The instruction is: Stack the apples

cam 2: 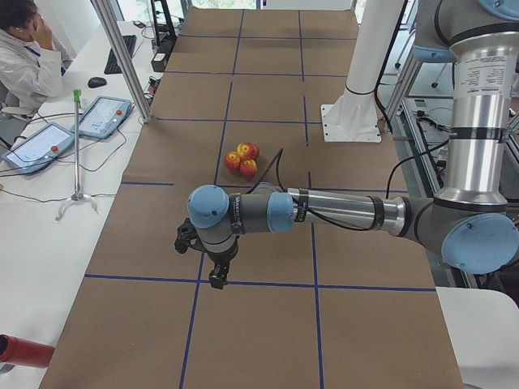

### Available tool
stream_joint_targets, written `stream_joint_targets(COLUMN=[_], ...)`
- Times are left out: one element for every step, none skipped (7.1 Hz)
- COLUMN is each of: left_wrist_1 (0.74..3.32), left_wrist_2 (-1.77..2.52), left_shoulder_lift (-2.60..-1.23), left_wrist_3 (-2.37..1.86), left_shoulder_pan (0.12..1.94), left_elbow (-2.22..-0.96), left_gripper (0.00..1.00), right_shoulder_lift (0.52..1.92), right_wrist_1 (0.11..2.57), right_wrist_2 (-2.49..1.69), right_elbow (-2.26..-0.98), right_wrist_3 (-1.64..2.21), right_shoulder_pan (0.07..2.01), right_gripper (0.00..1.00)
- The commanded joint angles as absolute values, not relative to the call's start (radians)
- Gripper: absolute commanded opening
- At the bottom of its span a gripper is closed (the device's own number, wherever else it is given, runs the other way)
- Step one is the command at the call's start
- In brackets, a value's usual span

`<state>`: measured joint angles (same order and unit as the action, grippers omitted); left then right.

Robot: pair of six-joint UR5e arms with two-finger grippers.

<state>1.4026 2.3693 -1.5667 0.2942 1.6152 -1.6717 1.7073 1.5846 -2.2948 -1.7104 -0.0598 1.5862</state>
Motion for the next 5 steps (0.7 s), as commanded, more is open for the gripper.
stream_joint_targets(left_wrist_1=[1.399,1.388,1.391,1.396,1.396], left_wrist_2=[2.37,2.372,2.365,2.364,2.365], left_shoulder_lift=[-1.565,-1.553,-1.548,-1.554,-1.554], left_wrist_3=[0.293,0.295,0.293,0.293,0.293], left_shoulder_pan=[1.614,1.614,1.614,1.614,1.612], left_elbow=[-1.678,-1.698,-1.712,-1.712,-1.716], left_gripper=[1.0,1.0,1.0,1.0,1.0], right_shoulder_lift=[1.707,1.707,1.707,1.707,1.707], right_wrist_1=[1.585,1.585,1.585,1.585,1.585], right_wrist_2=[-2.295,-2.295,-2.295,-2.295,-2.295], right_elbow=[-1.71,-1.71,-1.71,-1.71,-1.71], right_wrist_3=[-0.06,-0.06,-0.06,-0.06,-0.06], right_shoulder_pan=[1.586,1.586,1.586,1.586,1.586], right_gripper=[1.0,1.0,1.0,1.0,1.0])
